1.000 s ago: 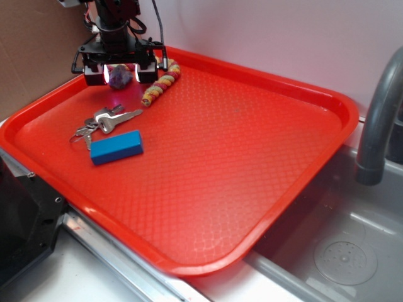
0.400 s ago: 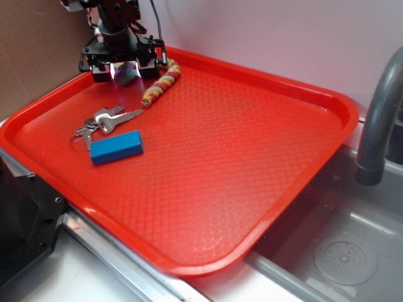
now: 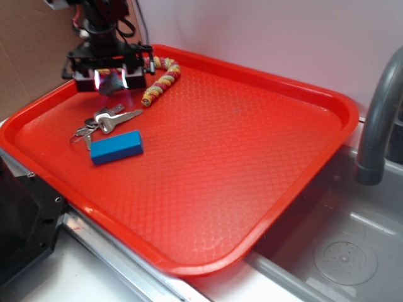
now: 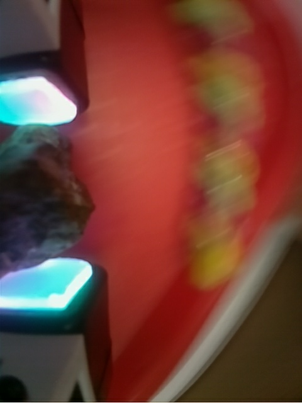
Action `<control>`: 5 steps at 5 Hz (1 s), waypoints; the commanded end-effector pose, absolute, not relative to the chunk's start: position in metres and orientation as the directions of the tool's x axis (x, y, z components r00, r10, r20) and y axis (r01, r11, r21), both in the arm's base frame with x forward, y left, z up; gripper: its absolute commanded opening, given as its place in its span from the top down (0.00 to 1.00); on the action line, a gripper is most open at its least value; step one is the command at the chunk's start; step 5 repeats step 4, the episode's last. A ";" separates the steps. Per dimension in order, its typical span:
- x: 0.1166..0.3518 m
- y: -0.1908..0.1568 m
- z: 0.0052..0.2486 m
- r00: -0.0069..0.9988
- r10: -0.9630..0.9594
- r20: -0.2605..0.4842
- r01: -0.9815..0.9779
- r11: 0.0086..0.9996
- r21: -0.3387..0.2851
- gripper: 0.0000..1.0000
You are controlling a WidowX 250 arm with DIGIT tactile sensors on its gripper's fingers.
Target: Grab the rock.
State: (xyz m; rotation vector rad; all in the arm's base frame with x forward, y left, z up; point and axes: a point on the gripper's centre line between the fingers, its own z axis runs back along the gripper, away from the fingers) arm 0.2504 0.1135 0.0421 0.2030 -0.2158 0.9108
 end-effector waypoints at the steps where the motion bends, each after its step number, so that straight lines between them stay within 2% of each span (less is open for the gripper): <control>1: 0.216 0.048 0.165 0.786 0.615 0.060 -0.607 0.787 -0.114 1.00; 2: 0.199 0.041 0.188 0.845 0.534 0.015 -0.527 0.838 -0.145 1.00; 3: 0.188 0.039 0.195 0.858 0.513 0.025 -0.502 0.848 -0.171 1.00; 5: 0.187 0.039 0.190 0.897 0.441 0.023 -0.430 0.885 -0.175 1.00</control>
